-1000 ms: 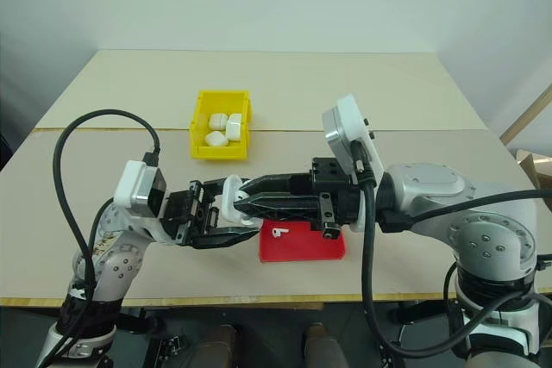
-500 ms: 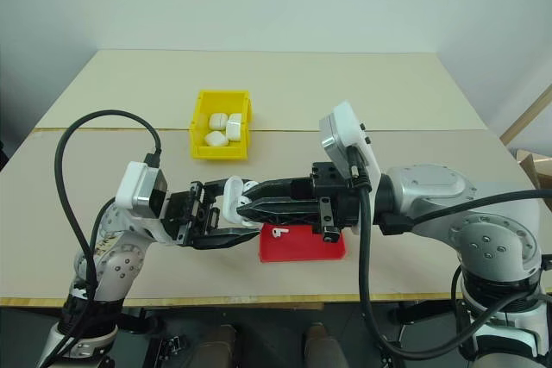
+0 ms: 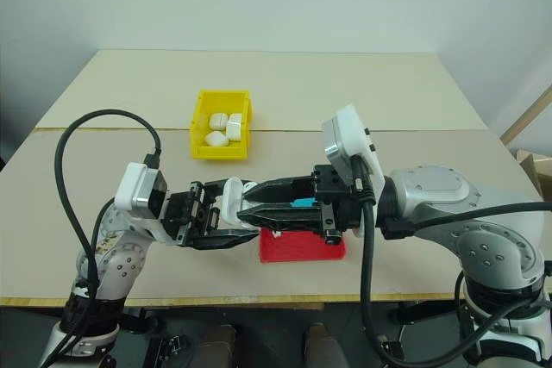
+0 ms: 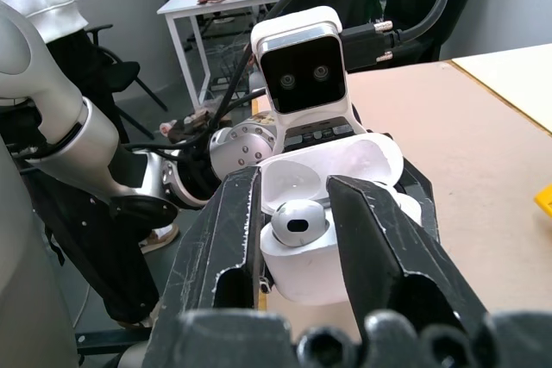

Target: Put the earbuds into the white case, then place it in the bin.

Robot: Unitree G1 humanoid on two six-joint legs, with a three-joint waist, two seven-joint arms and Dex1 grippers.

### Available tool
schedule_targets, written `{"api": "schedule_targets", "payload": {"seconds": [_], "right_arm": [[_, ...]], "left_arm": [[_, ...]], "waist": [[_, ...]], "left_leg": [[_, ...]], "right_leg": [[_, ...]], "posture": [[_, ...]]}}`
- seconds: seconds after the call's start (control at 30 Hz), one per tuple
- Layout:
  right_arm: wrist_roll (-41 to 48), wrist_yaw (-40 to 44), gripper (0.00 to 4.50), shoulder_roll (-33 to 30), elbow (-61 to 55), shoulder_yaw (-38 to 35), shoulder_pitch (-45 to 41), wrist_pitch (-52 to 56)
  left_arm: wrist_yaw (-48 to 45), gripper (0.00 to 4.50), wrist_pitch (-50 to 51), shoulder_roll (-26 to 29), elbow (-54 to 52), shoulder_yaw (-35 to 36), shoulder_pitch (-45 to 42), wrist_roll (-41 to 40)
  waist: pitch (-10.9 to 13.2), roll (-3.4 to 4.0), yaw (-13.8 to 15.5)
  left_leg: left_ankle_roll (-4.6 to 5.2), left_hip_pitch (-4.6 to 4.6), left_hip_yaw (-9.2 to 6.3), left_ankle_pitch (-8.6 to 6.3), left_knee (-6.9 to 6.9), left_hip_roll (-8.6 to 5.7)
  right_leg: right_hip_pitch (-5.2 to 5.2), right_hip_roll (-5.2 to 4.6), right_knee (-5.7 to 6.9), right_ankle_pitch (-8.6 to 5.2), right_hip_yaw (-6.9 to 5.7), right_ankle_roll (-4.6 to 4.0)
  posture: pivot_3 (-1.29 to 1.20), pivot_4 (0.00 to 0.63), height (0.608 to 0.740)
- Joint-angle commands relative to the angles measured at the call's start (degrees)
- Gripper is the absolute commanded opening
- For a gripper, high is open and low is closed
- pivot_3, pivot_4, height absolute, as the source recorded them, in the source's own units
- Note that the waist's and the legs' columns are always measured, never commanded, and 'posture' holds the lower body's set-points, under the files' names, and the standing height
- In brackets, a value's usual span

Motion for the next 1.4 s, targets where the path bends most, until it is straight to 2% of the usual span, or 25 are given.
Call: {"api": "schedule_targets", "payload": {"seconds": [0.03,0.33,0.5,0.67,0.8,0.97,1.4], "right_arm": [[-0.10,0.60,1.68,-0.68,-1.31,-0.70,-0.11,-2.14],[2.10,3.38,1.68,-1.89,2.70,-4.71,-1.44,-4.10],[-4.54,8.68,1.68,-6.26,6.77,-3.06,-7.86,-5.06],[-15.72,20.85,0.04,-10.64,12.93,4.62,-18.75,-8.25],[-18.55,23.90,0.04,-7.64,17.07,10.97,-28.15,-4.79],[-23.21,25.71,0.04,-3.07,19.45,18.02,-33.98,-2.58],[-30.97,30.90,0.04,1.51,21.51,23.71,-36.90,-2.15]], "left_arm": [[-0.23,2.81,-1.00,-0.16,-0.71,-0.11,-0.73,-0.27],[-0.15,2.81,-2.03,-0.19,0.20,-0.47,-0.50,1.36],[0.03,2.81,-2.45,-0.23,1.14,-0.78,-0.74,2.26],[-1.09,2.81,-4.15,-0.52,4.32,-1.47,-1.54,4.26],[-0.24,2.81,-5.82,-1.38,6.56,-2.23,-3.35,6.49],[-0.46,2.81,-6.49,-1.83,7.15,-2.40,-4.10,7.03],[0.40,2.81,-8.15,-1.39,6.93,-2.50,-2.77,9.39]], "waist": [[0.00,0.00,-0.01],[0.00,0.00,0.03],[0.00,0.00,-0.09],[0.01,0.02,-0.11],[0.02,0.03,-0.24],[0.01,0.02,-0.14],[0.02,0.03,0.04]], "left_leg": [[0.00,0.00,0.00,0.00,0.00,0.00],[0.00,0.00,0.00,0.00,0.00,0.00],[0.01,0.01,0.01,0.00,0.00,0.00],[0.01,0.01,0.04,-0.01,0.00,0.01],[0.04,-0.02,0.06,-0.02,-0.01,0.03],[0.10,-0.07,0.05,-0.06,-0.01,0.01],[0.19,-0.12,0.03,-0.11,-0.01,0.00]], "right_leg": [[0.00,0.00,0.00,0.00,0.00,0.00],[0.01,0.00,-0.01,0.00,0.00,0.00],[-0.02,0.00,-0.01,0.00,0.00,-0.01],[-0.05,0.00,-0.05,0.00,0.02,0.00],[-0.07,0.01,-0.08,0.02,0.02,-0.04],[-0.08,-0.01,-0.09,0.15,0.02,-0.26],[-0.15,-0.02,-0.06,0.16,0.00,-0.27]], "posture": [[0.00,0.150,0.740],[0.00,0.150,0.740],[0.00,0.150,0.740],[0.00,0.150,0.740],[0.00,0.150,0.740],[0.00,0.150,0.740],[0.00,0.150,0.740]]}}
